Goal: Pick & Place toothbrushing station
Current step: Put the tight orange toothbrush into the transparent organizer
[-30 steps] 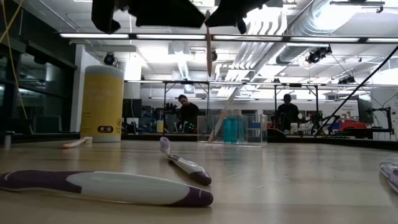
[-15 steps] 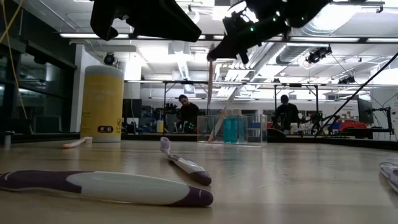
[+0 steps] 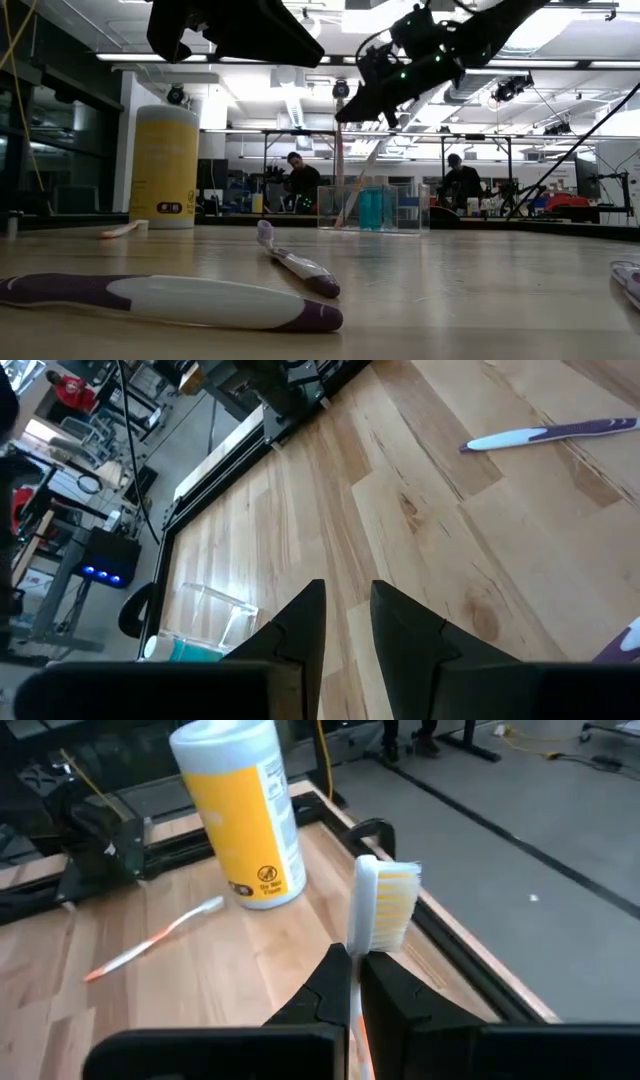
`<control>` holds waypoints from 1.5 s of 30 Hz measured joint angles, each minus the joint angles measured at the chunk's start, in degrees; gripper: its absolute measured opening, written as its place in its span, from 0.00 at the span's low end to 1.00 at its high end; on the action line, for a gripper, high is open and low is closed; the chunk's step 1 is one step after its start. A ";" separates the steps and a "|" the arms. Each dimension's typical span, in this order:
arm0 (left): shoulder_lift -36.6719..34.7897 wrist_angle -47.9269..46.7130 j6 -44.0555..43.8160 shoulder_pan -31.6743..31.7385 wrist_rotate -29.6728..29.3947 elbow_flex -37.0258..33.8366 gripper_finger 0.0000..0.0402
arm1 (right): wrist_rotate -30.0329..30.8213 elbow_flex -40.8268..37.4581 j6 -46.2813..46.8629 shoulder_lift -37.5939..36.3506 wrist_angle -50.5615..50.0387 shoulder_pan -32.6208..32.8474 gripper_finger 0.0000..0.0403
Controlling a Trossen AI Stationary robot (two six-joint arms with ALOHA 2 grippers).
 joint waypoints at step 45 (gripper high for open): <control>0.04 2.17 0.41 0.04 0.15 0.00 0.19 | -6.37 17.57 2.16 11.59 -20.67 -4.88 0.01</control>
